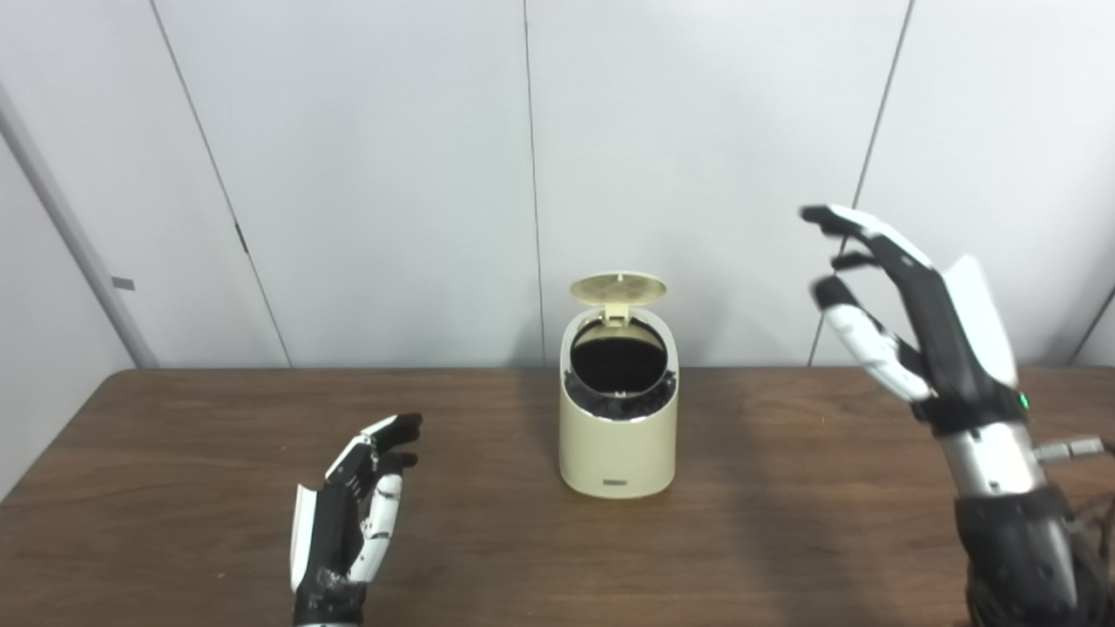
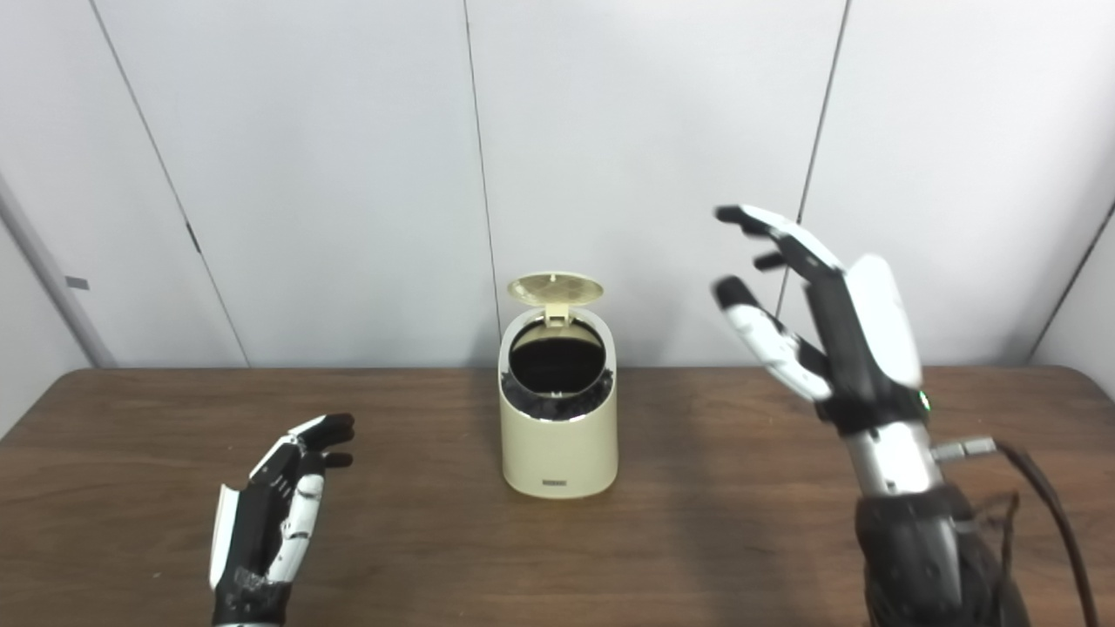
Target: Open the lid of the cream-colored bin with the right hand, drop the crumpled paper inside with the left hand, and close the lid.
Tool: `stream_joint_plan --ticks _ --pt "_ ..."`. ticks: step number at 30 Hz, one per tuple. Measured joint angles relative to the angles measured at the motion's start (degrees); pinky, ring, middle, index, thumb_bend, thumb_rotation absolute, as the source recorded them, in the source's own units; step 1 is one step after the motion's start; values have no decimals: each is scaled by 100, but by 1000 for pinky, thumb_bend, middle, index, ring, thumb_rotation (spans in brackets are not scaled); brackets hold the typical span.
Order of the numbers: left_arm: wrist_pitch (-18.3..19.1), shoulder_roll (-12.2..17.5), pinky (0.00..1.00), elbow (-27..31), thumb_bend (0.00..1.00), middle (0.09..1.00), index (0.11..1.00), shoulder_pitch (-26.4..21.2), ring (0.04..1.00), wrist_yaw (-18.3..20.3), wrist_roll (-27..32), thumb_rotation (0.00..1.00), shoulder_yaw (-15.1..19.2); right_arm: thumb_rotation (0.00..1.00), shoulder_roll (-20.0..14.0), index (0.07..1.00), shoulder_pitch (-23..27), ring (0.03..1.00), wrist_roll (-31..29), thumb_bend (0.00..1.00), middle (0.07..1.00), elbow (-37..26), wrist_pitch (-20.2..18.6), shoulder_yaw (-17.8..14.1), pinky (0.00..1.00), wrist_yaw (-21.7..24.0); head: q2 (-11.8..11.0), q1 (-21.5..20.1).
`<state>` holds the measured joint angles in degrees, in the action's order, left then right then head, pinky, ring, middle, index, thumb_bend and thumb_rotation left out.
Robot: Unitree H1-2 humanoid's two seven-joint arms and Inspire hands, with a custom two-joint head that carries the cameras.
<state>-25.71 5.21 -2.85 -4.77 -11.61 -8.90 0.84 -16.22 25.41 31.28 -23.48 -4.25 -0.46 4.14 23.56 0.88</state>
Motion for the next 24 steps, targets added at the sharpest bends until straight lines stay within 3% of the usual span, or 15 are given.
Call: stream_joint_plan --ticks 5,7,9,13,16,24 --pt "0 -4 665 -11 266 768 731 -1 758 8 -24 748 16 715 -207 774 412 794 140 223 806 30 -29 244 657 387 -17 -9" --pt "0 -14 645 -18 263 761 723 -8 745 7 -39 735 26 691 -365 777 574 801 190 347 815 102 -35 419 671 696 -18 0" --pt "0 -25 637 -20 259 758 722 -15 739 7 -45 728 33 753 -503 786 775 811 206 459 825 252 -123 552 683 964 -18 0" --pt "0 -35 626 -21 264 751 725 -19 729 0 -62 724 35 921 -643 804 1103 828 420 785 830 432 -233 820 702 1401 -18 0" --pt "0 -35 624 -21 269 750 725 -23 727 -3 -128 726 34 964 -723 820 1323 851 715 897 838 587 -255 1043 718 1670 -35 -52" --pt "-1 -34 626 -64 258 742 723 -59 720 -89 -182 717 -4 956 -720 876 1872 976 1144 948 909 1057 -460 1350 894 2163 -97 -27"
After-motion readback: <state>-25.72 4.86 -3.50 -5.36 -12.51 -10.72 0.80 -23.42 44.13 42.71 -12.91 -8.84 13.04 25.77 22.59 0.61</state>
